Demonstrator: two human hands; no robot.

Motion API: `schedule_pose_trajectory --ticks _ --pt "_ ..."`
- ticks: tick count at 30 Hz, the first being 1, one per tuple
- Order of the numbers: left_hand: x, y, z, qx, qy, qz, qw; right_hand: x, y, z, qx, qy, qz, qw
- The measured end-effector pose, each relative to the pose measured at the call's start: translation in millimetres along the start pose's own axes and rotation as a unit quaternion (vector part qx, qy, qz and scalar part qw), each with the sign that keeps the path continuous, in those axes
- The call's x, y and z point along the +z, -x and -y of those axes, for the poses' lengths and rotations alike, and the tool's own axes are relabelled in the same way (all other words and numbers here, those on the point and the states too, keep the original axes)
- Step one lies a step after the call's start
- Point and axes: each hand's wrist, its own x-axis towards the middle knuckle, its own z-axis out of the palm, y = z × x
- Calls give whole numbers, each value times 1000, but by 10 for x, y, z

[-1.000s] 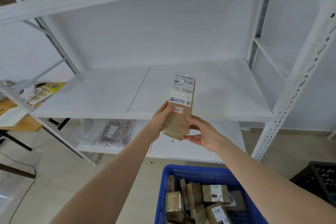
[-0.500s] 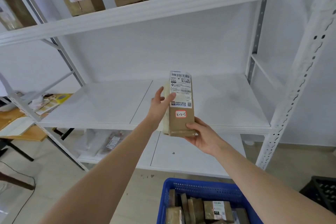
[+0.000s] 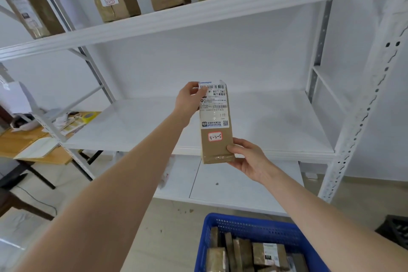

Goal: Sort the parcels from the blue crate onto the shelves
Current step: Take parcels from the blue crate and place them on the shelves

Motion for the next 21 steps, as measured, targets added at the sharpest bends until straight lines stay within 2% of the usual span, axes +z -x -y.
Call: schedule_pose_trajectory --ticks 9,21 --pt "-10 62 -269 12 -19 -34 999 112 158 129 -44 25 -39 998" --pt "-48 190 -764 44 -22 -18 999 256 316 373 -95 52 -54 993"
